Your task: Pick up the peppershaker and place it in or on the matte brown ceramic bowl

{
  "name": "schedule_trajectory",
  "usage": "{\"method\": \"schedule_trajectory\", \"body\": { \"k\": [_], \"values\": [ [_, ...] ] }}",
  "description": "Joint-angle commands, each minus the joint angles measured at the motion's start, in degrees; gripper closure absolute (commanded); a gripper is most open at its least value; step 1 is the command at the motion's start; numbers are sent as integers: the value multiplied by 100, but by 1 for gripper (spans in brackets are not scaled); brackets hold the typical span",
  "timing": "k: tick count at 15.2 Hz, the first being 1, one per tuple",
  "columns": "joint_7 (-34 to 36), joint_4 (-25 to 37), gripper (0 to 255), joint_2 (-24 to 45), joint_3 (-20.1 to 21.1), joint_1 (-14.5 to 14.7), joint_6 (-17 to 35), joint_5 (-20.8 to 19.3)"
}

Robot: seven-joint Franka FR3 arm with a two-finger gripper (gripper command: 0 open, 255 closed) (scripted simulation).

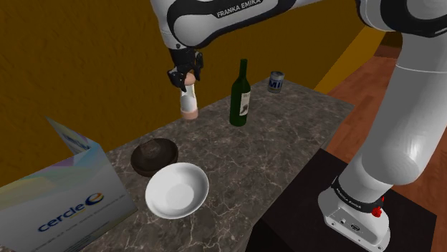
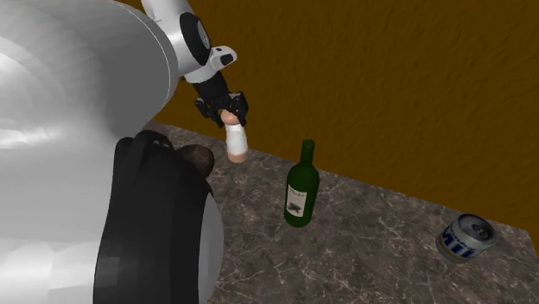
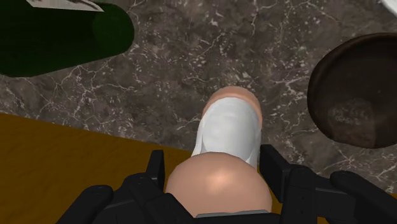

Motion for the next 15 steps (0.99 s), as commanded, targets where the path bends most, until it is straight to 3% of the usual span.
{"method": "schedule_trajectory", "body": {
  "k": [1, 9, 15],
  "values": [
    [174, 348, 255, 168, 80, 187, -274, -66],
    [943, 1990, 255, 1085, 328, 1208, -1420, -465],
    [1265, 3961, 255, 2170, 306, 2316, -2508, -915]
  ]
}}
